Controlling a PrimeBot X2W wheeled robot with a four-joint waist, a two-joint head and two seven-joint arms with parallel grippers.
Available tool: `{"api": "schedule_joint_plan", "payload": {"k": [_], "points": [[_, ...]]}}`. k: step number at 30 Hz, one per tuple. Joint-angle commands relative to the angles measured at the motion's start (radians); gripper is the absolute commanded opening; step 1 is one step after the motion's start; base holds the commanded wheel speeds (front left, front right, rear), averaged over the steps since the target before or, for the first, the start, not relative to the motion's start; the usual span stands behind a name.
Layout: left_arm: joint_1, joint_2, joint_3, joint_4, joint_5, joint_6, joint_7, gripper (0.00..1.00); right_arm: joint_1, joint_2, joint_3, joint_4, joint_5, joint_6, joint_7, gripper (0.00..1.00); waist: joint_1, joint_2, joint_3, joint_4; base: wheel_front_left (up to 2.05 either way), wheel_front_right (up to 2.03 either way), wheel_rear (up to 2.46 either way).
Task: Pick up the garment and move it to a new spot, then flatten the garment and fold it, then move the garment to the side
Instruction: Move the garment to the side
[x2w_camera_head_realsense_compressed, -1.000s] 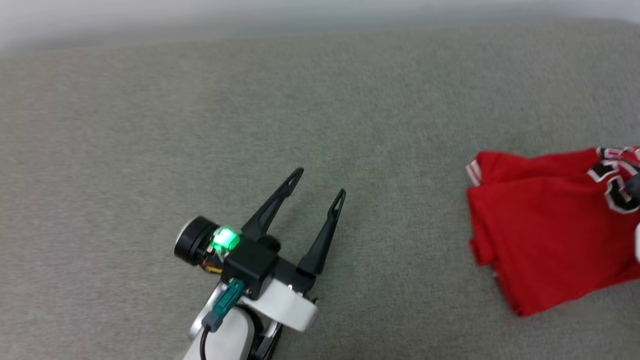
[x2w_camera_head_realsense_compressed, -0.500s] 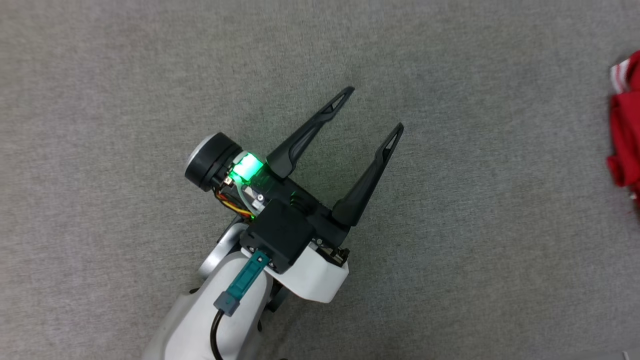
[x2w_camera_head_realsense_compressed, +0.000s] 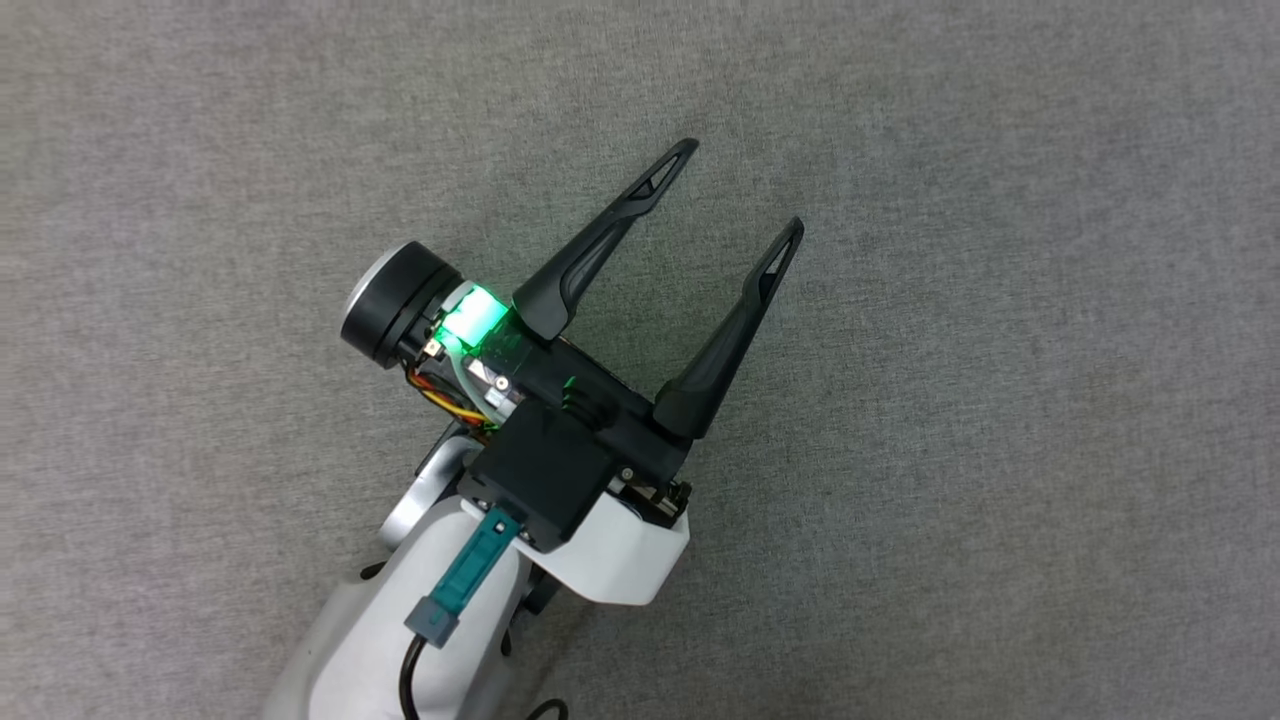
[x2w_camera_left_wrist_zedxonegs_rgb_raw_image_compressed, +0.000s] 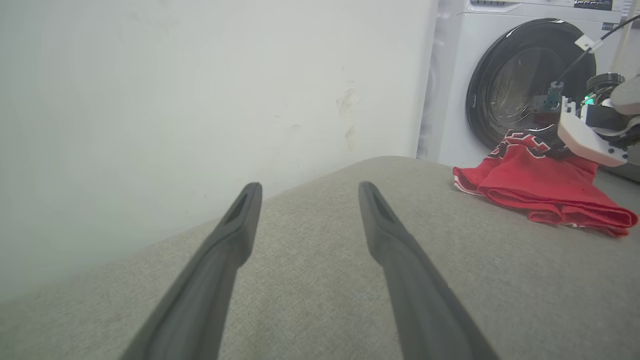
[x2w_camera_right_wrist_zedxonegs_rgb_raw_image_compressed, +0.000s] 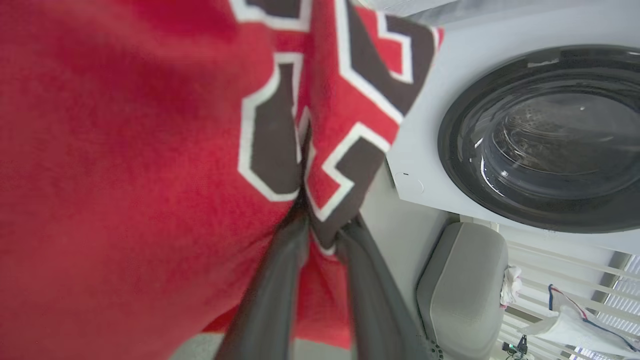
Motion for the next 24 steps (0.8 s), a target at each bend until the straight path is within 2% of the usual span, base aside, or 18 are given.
{"api": "schedule_joint_plan", "payload": {"k": [1, 7, 15, 19, 24], "points": [[-0.001, 0.0, 0.002, 0.004, -0.005, 0.005, -0.002, 1.0, -0.02, 0.008, -0.01, -0.003, -0.011, -0.002, -0.005, 1.0, -0.0001, 0.0, -0.012, 0.003, 0.0, 0.0, 0.0], [0.043, -0.011, 0.028, 0.053, -0.036, 0.032, -0.002, 1.0, 0.004, 0.051, -0.054, -0.031, -0.052, -0.002, 0.01, 1.0, -0.0001, 0.0, -0.113, 0.016, 0.0, 0.0, 0.0], [0.155, -0.012, 0.141, 0.116, -0.089, 0.087, -0.002, 1.0, 0.072, 0.125, -0.066, -0.214, 0.017, -0.002, -0.022, 1.0, -0.0001, 0.0, -0.306, 0.046, 0.0, 0.0, 0.0], [0.221, -0.011, 0.214, 0.133, -0.106, 0.107, -0.002, 1.0, 0.129, 0.199, -0.085, -0.341, 0.067, -0.002, -0.078, 1.0, -0.0001, 0.0, -0.39, 0.066, 0.0, 0.0, 0.0], [0.307, -0.01, 0.294, 0.138, -0.109, 0.143, -0.002, 1.0, 0.217, 0.353, -0.16, -0.51, 0.131, -0.002, -0.138, 1.0, -0.0001, 0.0, -0.475, 0.09, 0.0, 0.0, 0.0]]}}
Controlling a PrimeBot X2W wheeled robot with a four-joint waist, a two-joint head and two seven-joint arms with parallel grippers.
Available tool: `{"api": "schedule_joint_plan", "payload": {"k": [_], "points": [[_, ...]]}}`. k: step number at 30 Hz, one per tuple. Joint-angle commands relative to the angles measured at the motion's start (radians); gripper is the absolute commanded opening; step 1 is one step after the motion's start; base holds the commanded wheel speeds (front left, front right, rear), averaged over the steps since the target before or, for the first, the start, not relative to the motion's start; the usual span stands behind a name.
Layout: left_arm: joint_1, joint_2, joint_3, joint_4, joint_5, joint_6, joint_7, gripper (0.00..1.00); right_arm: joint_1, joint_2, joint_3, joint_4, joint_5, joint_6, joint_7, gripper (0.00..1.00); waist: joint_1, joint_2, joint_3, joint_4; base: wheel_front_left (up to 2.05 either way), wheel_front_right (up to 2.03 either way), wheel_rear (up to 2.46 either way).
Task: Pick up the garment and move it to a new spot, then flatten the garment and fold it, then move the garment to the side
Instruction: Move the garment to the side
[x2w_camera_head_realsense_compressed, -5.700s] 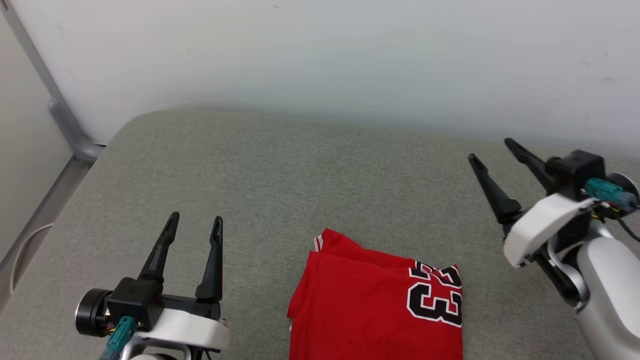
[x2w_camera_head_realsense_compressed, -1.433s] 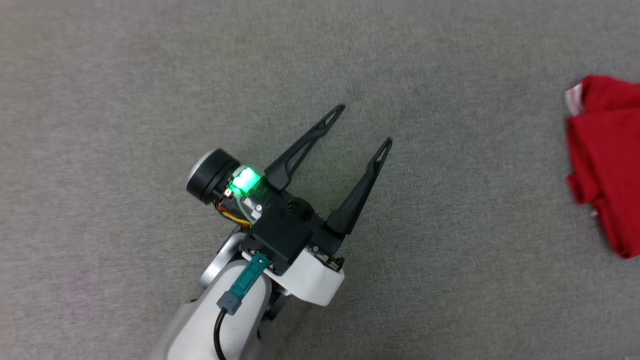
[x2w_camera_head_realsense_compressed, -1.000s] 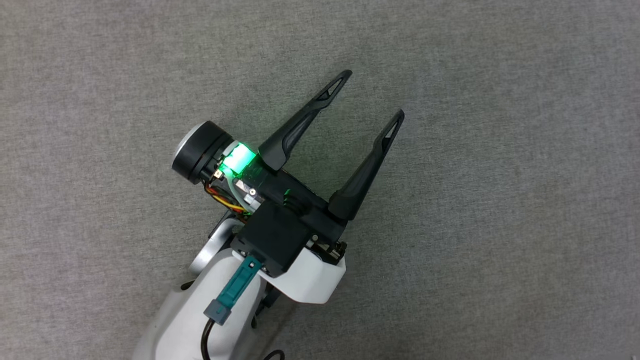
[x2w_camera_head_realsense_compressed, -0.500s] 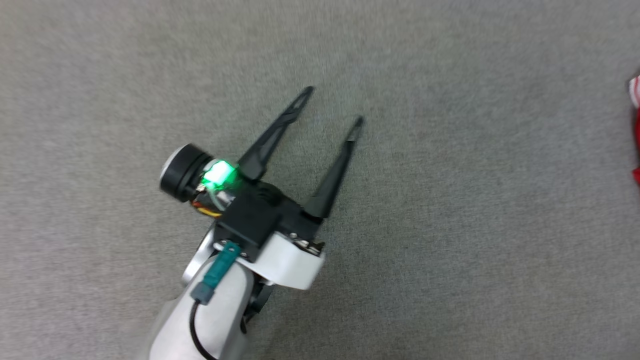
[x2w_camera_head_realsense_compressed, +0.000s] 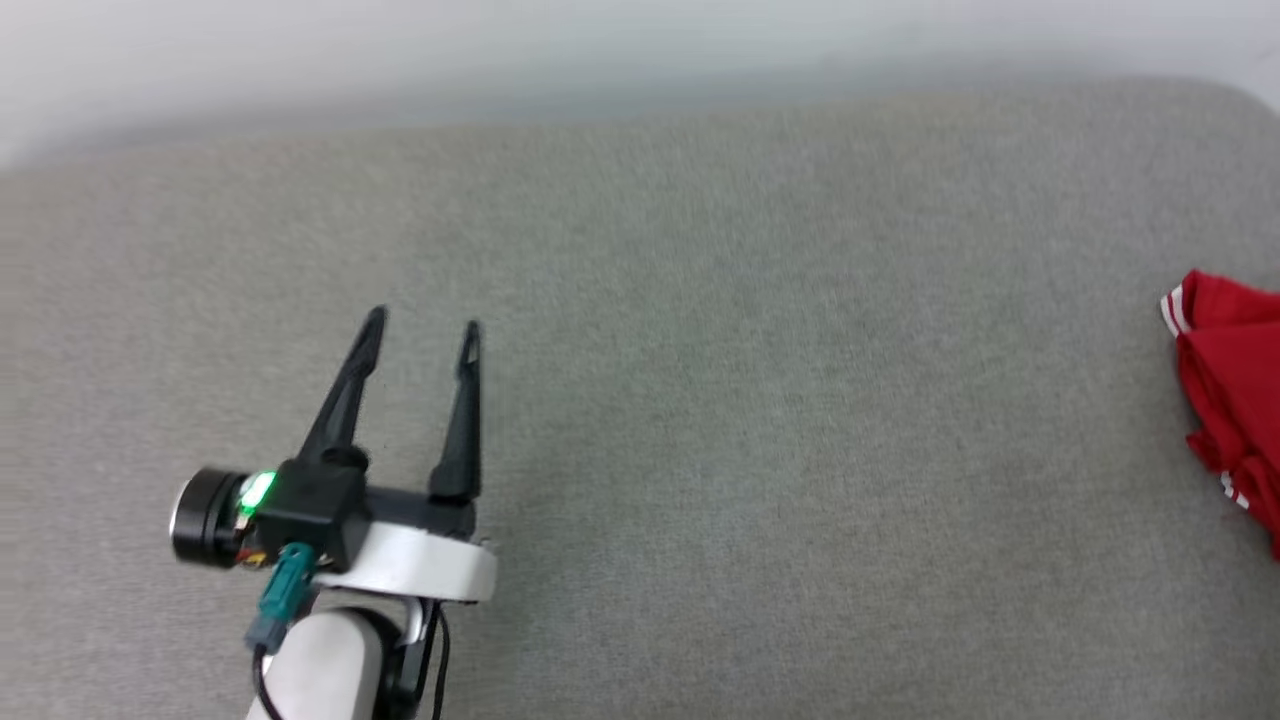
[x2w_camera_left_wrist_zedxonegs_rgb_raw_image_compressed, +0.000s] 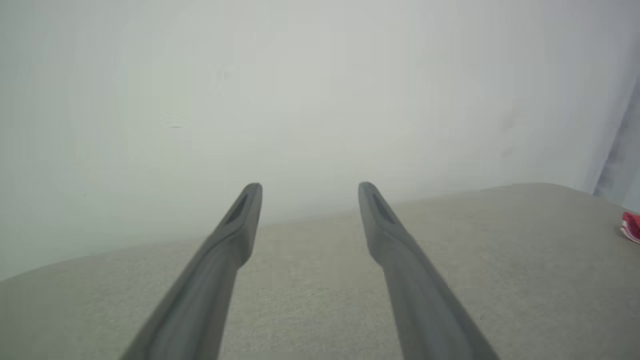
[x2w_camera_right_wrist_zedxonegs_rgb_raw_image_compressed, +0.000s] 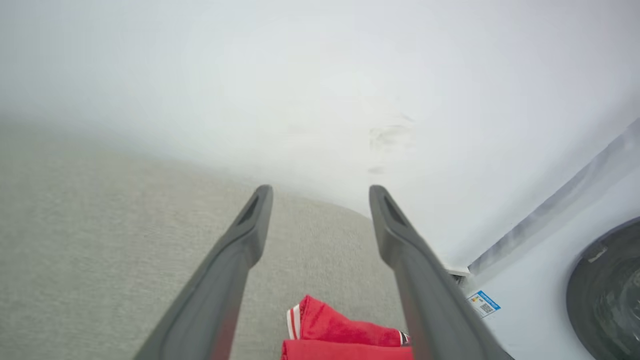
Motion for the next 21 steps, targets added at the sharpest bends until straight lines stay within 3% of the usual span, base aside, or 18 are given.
{"api": "schedule_joint_plan", "payload": {"k": [1, 7, 12, 15, 21], "points": [[0.02, -0.006, 0.011, -0.002, -0.005, 0.008, -0.002, 1.0, 0.031, 0.026, -0.013, -0.034, 0.0, -0.002, -0.014, 1.0, 0.0003, 0.0, -0.058, 0.033, 0.0, 0.0, 0.0], [0.082, -0.019, 0.065, 0.009, -0.024, 0.0, -0.002, 1.0, 0.199, 0.211, -0.075, -0.242, -0.013, -0.002, -0.074, 1.0, 0.0003, 0.0, -0.098, 0.075, 0.0, 0.0, 0.0], [0.116, -0.037, 0.078, 0.029, -0.018, -0.011, -0.002, 1.0, 0.337, 0.342, -0.07, -0.326, -0.029, -0.002, -0.143, 1.0, 0.0003, 0.0, -0.125, 0.107, 0.0, 0.0, 0.0], [0.132, -0.043, 0.072, 0.036, -0.002, -0.021, -0.002, 1.0, 0.405, 0.402, -0.072, -0.326, -0.011, -0.002, -0.191, 1.0, 0.0003, 0.0, -0.143, 0.123, 0.0, 0.0, 0.0], [0.162, -0.058, 0.068, 0.059, 0.004, -0.046, -0.002, 1.0, 0.477, 0.451, -0.079, -0.242, 0.023, -0.002, -0.274, 1.0, 0.0003, 0.0, -0.17, 0.14, 0.0, 0.0, 0.0]]}}
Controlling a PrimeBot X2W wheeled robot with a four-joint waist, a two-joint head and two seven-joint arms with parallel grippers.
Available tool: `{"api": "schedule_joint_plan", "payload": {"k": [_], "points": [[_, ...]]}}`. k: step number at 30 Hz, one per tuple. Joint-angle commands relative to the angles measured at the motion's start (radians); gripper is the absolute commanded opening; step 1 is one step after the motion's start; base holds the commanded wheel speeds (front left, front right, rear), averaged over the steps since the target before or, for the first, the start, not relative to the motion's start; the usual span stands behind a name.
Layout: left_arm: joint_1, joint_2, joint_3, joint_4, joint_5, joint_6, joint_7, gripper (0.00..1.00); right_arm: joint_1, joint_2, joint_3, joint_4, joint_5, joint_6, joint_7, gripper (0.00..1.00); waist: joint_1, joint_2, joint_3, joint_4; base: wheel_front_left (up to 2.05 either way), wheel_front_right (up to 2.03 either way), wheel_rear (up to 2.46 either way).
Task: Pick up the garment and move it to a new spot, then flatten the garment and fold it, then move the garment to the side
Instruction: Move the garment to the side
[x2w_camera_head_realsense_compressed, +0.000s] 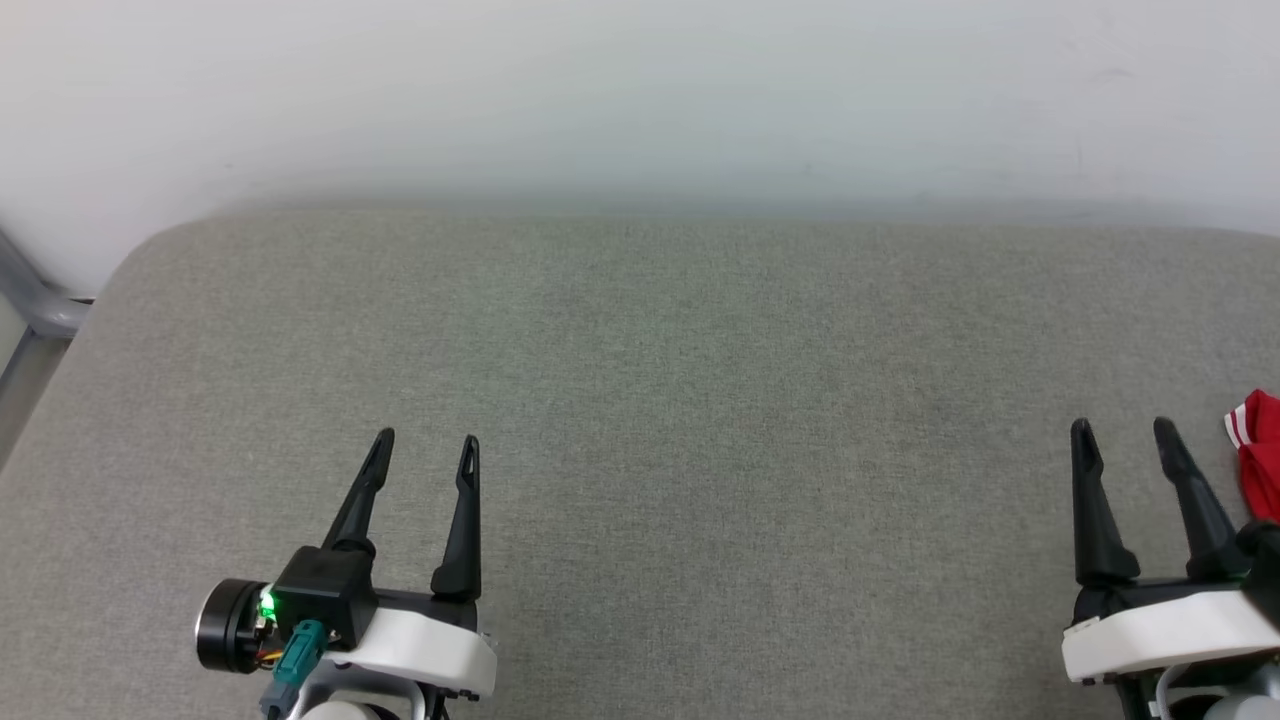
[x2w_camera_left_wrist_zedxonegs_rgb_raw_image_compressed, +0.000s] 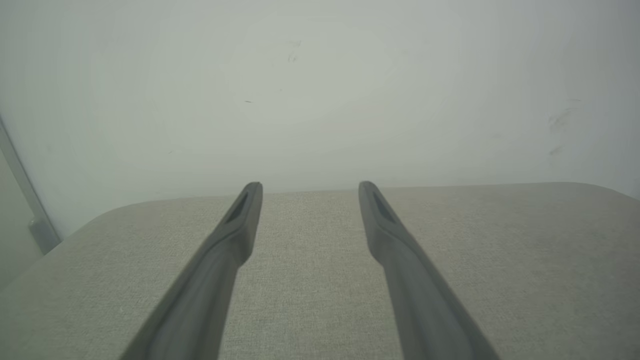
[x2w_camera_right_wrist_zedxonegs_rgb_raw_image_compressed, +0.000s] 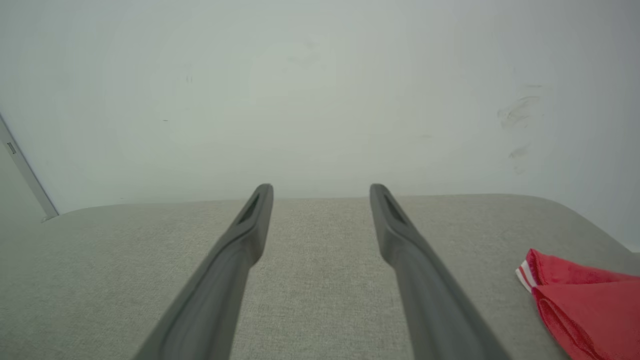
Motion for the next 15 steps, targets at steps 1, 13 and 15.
{"api": "schedule_joint_plan", "payload": {"k": [1, 13, 15], "points": [[0.013, -0.005, 0.004, 0.005, 0.002, -0.004, -0.002, 1.0, 0.012, 0.008, 0.002, 0.018, 0.003, -0.001, -0.014, 1.0, 0.0002, -0.0001, -0.008, 0.003, 0.0, 0.0, 0.0], [0.041, -0.021, 0.034, 0.02, -0.011, -0.034, -0.002, 1.0, -0.003, 0.013, 0.028, 0.133, -0.018, -0.001, -0.066, 1.0, 0.0002, -0.0001, -0.025, -0.004, 0.0, 0.0, 0.0], [0.041, -0.024, 0.04, 0.018, -0.015, -0.036, -0.002, 1.0, -0.005, 0.007, 0.029, 0.14, -0.025, -0.001, -0.07, 1.0, 0.0002, -0.0001, -0.026, -0.005, 0.0, 0.0, 0.0]]}}
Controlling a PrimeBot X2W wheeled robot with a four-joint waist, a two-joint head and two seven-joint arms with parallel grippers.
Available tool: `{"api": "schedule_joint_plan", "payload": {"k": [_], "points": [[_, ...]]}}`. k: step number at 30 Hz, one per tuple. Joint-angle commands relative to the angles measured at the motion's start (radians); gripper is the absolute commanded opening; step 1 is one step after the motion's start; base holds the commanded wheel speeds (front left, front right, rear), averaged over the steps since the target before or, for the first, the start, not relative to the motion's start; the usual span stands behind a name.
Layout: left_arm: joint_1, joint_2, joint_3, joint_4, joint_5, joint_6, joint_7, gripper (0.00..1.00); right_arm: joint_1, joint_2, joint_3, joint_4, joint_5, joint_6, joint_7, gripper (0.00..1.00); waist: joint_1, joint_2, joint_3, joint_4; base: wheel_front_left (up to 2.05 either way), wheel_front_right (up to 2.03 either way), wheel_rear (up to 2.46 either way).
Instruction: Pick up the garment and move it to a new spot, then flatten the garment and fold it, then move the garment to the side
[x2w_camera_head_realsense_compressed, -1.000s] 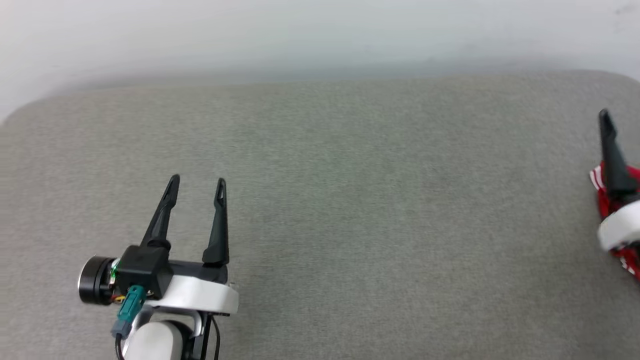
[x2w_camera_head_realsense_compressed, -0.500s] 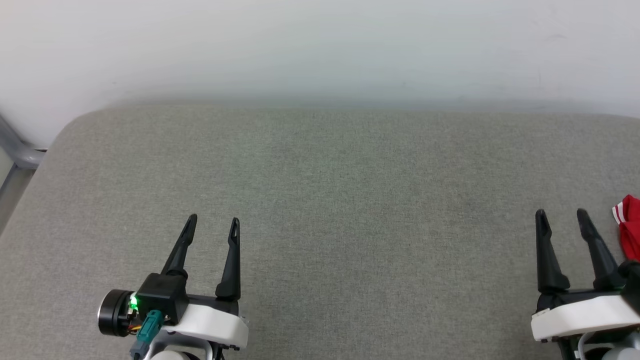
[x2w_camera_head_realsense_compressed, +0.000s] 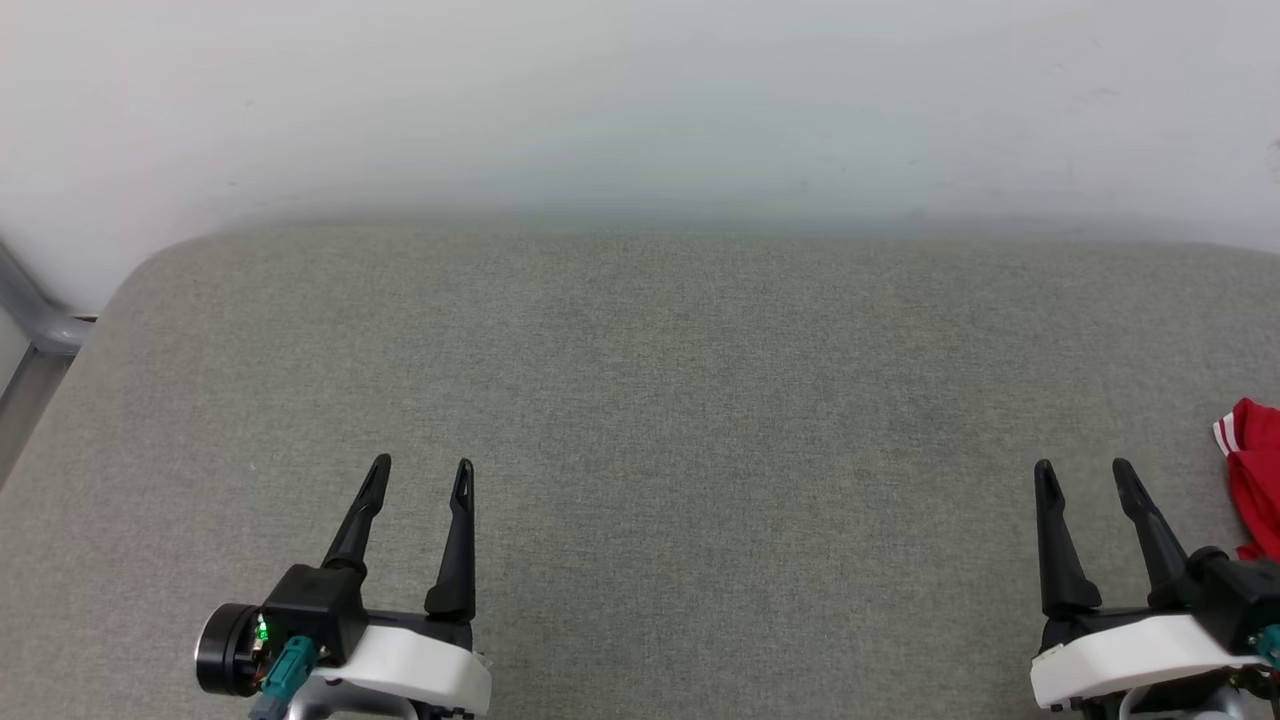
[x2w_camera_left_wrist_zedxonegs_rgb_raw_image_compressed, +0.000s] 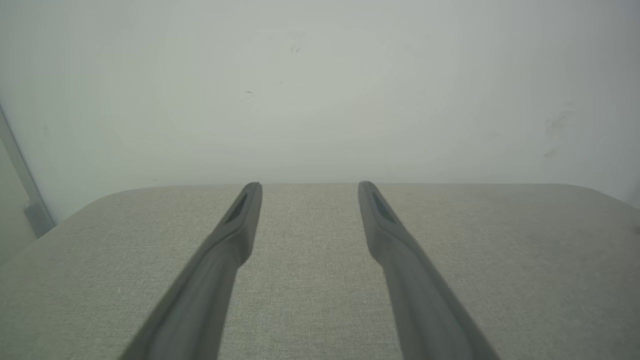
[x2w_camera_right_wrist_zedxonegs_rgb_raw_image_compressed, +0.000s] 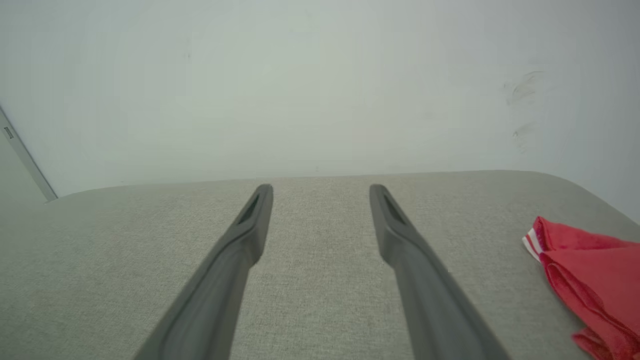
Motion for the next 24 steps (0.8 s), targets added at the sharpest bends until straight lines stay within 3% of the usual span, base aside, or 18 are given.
{"api": "schedule_joint_plan", "payload": {"k": [1, 24], "points": [[0.01, -0.001, 0.007, -0.006, -0.005, -0.006, -0.002, 1.0, -0.012, -0.006, 0.001, 0.003, -0.009, -0.001, -0.008, 1.0, 0.0, 0.0, -0.001, 0.0, 0.0, 0.0, 0.0], [0.023, -0.011, 0.025, -0.022, -0.039, -0.017, -0.002, 1.0, -0.011, -0.031, 0.019, 0.011, -0.016, -0.001, -0.02, 1.0, 0.0, 0.0, -0.003, -0.002, 0.0, 0.0, 0.0]]}}
